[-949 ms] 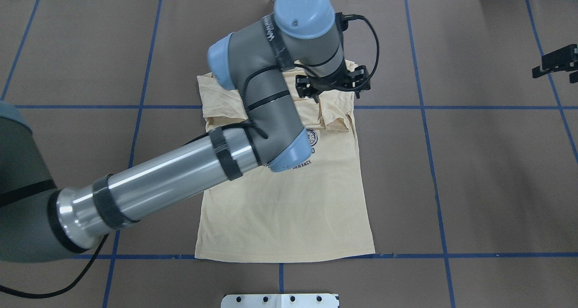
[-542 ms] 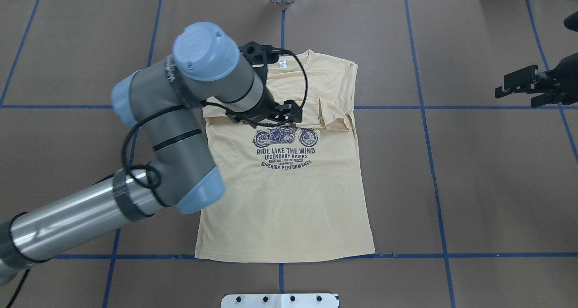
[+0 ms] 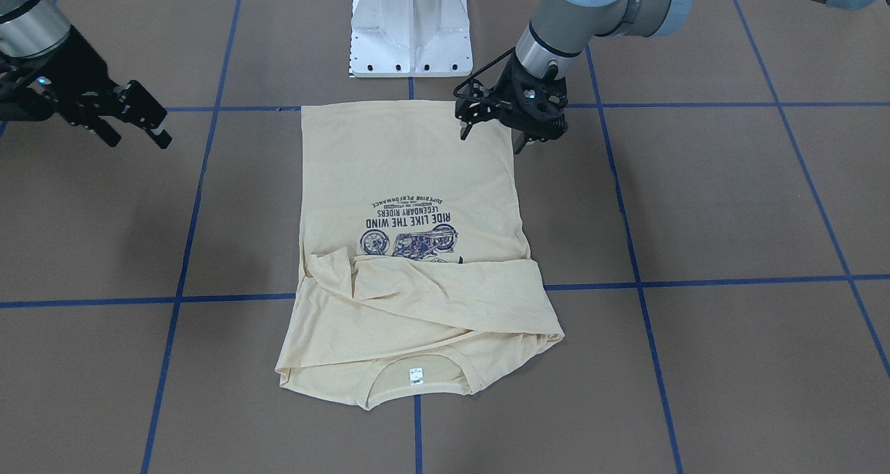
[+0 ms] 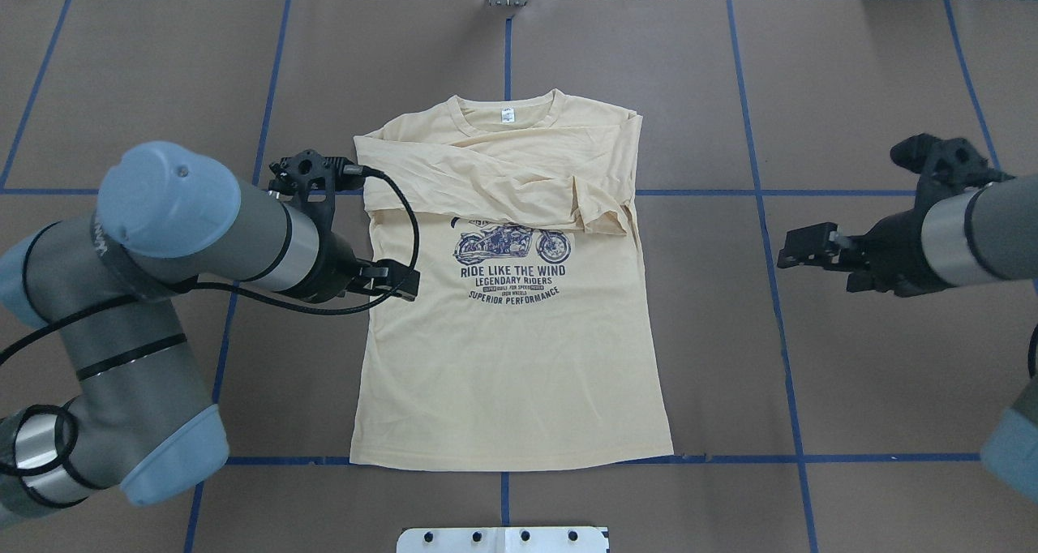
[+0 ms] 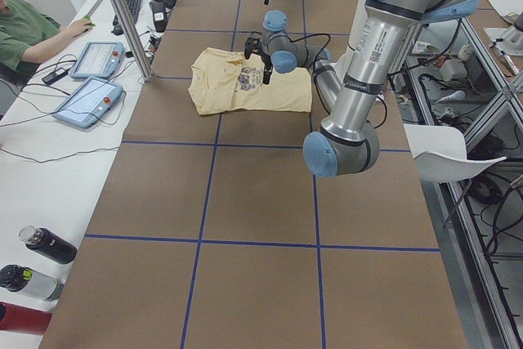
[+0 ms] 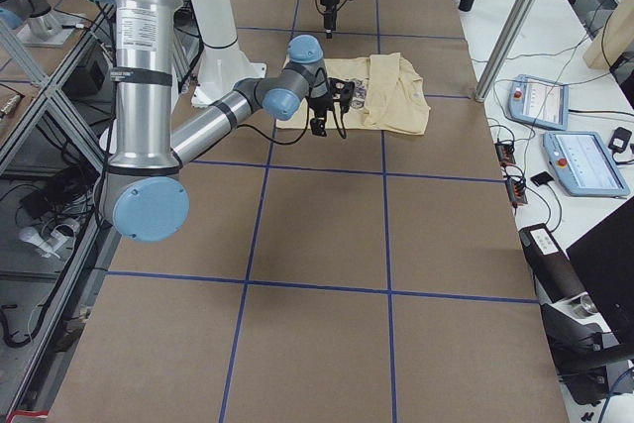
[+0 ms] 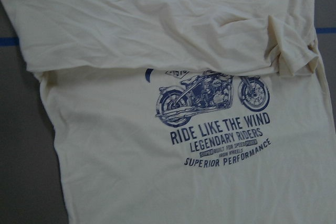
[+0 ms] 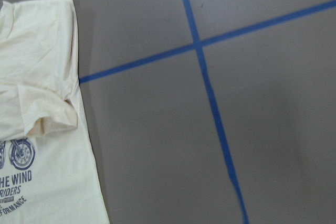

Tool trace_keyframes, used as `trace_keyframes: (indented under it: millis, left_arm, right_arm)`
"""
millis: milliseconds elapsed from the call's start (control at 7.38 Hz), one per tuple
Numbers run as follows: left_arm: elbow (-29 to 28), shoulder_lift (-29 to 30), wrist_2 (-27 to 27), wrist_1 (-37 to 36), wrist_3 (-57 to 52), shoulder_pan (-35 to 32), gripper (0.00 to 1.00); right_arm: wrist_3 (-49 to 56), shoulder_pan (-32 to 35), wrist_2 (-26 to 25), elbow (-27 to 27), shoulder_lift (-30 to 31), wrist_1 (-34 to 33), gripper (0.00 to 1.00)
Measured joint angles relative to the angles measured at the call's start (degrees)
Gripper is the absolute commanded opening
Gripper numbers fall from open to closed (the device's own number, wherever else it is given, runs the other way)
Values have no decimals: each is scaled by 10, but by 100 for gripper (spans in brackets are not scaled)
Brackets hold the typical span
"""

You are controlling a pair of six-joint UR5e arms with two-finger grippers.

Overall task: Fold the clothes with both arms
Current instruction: 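Release the sleeve and lower both grippers toward the shirt hem, then grasp the hem corners nearest the robot with both grippers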

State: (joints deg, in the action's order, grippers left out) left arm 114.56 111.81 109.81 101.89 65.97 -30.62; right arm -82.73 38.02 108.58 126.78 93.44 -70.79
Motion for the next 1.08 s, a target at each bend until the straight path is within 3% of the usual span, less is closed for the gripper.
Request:
trace_keyframes:
  millis: [271, 542, 678, 949, 1085]
  left_arm:
    - [31, -51, -52, 0, 23, 61, 100]
    - [37, -79, -93, 2, 76, 125, 99]
    - [38, -89, -116, 5, 104, 157, 86]
    - [35, -95, -132, 7, 136, 198, 48]
    - [32, -96, -132, 8, 140, 205, 44]
  right_arm:
    - [-88, -146, -137, 36, 4, -49, 100]
    - [-133, -230, -211, 60, -14, -131, 100]
    - [-141, -252, -228, 60, -20, -144, 100]
    - [-147, -269, -242, 40, -46, -148, 100]
    - [-149, -272, -245, 25, -61, -147, 100]
